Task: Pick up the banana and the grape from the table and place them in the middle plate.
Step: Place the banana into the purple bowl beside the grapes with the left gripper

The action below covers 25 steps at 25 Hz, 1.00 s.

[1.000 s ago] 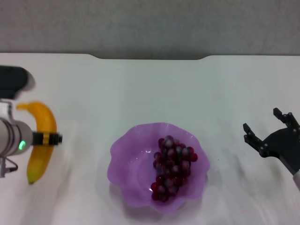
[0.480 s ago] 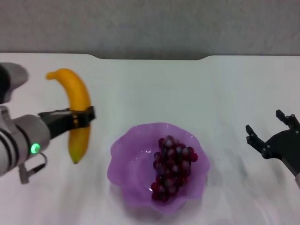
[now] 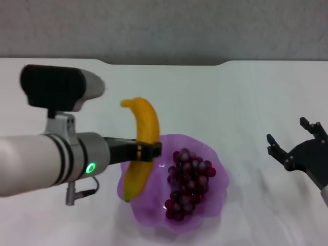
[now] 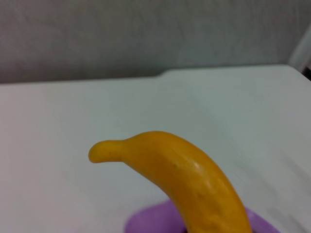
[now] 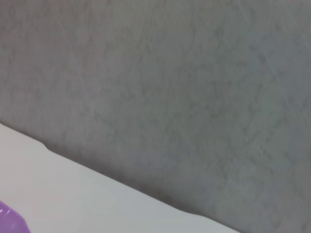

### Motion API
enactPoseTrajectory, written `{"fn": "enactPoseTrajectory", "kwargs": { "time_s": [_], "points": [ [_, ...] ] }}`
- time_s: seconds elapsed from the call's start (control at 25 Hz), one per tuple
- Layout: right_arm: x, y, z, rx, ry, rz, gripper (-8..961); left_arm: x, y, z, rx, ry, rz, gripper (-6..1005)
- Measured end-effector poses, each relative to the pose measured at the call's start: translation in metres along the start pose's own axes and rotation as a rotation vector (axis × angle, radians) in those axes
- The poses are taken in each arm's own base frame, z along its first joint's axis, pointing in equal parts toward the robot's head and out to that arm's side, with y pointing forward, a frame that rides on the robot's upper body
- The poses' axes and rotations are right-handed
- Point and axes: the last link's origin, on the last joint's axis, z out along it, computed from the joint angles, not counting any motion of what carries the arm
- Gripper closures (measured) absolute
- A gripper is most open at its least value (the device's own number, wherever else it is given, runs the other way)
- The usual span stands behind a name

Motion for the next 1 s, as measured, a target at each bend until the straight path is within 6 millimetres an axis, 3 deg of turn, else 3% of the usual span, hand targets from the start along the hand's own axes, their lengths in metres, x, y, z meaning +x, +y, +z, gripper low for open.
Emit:
{"fn": "enactPoseTrajectory", "kwargs": {
  "time_s": [0.52, 1.0],
  "points": [
    [-0.001, 0.0, 0.002, -0.004, -0.003, -0.003, 59, -0.019, -0.001, 0.047, 0.031, -0.152, -0.004, 445],
    [-0.001, 0.001, 0.002, -0.006, -0.004, -0.001, 59, -0.022, 0.009, 0.053, 0.032, -0.193, 0.061, 433]
  ]
}}
